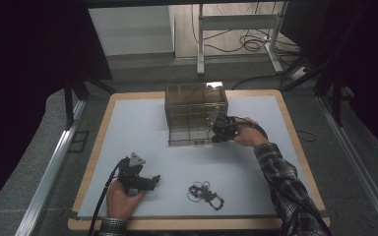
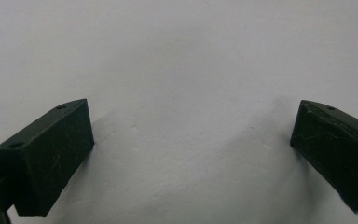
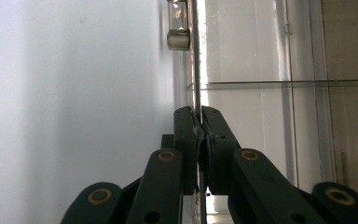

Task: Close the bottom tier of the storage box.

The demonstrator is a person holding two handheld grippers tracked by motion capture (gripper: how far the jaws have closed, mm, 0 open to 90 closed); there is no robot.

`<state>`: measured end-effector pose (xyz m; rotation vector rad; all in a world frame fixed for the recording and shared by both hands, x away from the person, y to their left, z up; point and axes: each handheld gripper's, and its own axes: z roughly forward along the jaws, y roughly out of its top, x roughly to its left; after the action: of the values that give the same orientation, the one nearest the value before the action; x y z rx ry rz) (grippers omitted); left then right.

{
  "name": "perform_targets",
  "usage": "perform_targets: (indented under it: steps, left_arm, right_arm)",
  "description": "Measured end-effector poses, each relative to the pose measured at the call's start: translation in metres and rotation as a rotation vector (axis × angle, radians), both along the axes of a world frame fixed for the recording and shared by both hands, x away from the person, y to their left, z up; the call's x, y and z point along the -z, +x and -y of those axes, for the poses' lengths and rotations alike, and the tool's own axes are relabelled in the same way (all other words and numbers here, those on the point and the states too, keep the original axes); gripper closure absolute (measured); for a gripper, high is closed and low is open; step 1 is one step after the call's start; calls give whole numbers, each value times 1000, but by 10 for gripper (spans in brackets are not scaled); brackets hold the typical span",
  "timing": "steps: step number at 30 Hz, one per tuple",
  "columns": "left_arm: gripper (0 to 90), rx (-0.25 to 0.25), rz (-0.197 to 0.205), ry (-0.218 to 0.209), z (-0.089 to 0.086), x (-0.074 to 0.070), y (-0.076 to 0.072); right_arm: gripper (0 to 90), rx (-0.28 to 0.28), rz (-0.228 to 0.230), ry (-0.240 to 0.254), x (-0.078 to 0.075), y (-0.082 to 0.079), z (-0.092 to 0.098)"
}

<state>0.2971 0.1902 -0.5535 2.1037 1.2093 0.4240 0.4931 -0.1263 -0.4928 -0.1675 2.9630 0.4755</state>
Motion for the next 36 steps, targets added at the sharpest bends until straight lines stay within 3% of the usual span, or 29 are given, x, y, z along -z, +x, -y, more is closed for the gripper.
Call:
perform_targets:
  steps: [17,36]
  left_arm:
    - [0,0,0,0,0,0,0]
    - [0,0,0,0,0,0,0]
  right_arm:
    - [788,16,25,23,-1,-3,0]
    - [715,112,45,88,-9,-11,2]
